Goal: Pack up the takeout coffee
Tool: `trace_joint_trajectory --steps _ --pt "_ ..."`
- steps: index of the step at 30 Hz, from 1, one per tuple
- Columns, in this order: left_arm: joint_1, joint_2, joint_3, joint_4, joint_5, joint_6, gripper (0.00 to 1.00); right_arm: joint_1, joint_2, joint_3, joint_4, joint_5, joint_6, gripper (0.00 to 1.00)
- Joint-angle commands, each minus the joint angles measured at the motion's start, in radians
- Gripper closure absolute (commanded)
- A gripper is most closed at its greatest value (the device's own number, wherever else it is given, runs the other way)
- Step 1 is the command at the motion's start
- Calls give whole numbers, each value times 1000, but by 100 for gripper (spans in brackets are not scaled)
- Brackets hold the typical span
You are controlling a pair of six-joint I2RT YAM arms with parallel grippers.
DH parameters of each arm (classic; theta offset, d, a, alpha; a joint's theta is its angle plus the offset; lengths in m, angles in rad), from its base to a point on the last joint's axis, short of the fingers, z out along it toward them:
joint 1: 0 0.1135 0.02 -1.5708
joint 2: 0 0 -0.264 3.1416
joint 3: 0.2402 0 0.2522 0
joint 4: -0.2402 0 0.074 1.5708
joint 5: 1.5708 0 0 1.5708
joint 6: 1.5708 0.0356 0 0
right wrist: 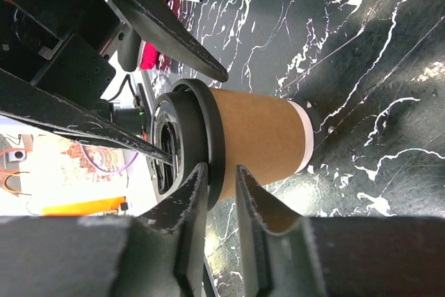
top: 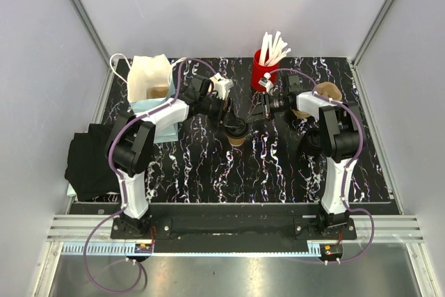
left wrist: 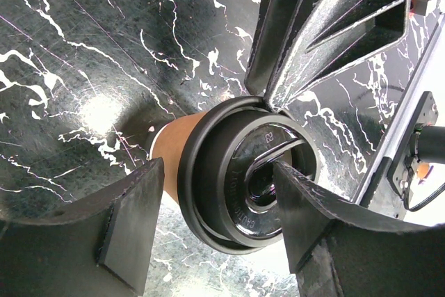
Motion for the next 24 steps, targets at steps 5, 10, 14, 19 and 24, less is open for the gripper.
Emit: trace_joint_trajectory --steps 5,10,14,19,24 --pt "-17 43 -21 -103 -141 95 35 44 12 -6 -62 241 -48 78" --pt "-18 44 -27 -112 -149 114 36 67 27 -17 -135 400 -122 78" --pt "-18 40 -37 -112 -156 126 36 101 33 -40 -147 451 -150 76" --pt "-18 30 -47 -112 -166 137 36 150 45 -6 -199 529 -150 75" --pt "-17 10 -56 -117 -179 150 36 165 70 5 -246 531 -182 73"
